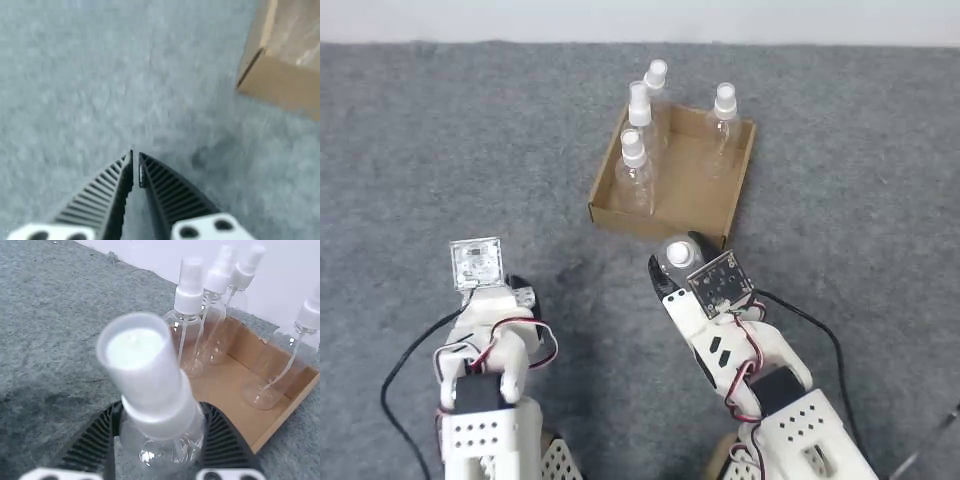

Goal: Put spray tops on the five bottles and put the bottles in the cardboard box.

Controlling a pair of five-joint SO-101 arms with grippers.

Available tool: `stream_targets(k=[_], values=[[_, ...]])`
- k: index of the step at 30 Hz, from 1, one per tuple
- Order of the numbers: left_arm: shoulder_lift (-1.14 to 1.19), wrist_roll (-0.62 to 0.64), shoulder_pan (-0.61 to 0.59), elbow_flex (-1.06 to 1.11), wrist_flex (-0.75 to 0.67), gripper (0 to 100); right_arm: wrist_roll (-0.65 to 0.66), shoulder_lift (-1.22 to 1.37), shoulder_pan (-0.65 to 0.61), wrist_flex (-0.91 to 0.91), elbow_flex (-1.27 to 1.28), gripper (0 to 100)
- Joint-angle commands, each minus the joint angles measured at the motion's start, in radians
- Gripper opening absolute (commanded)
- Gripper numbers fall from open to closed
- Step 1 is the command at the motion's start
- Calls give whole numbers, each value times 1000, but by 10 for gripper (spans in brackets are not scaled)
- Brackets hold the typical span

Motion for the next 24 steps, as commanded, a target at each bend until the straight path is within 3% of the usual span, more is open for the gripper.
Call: stream_targets(k=[1,15,18,22,24], values=[[-146,-6,-2,-16,-17,12,-6,-27,16,-15,-25,13],[-183,-6,3,-21,-8,12,-5,-27,16,-15,-25,13],[-183,-6,3,-21,104,12,-5,-27,16,-15,-29,13],[-189,-8,2,-22,384,12,-5,-27,47,-13,-48,13],[-183,-8,0,-21,328,12,-5,-27,73,31,-84,13]])
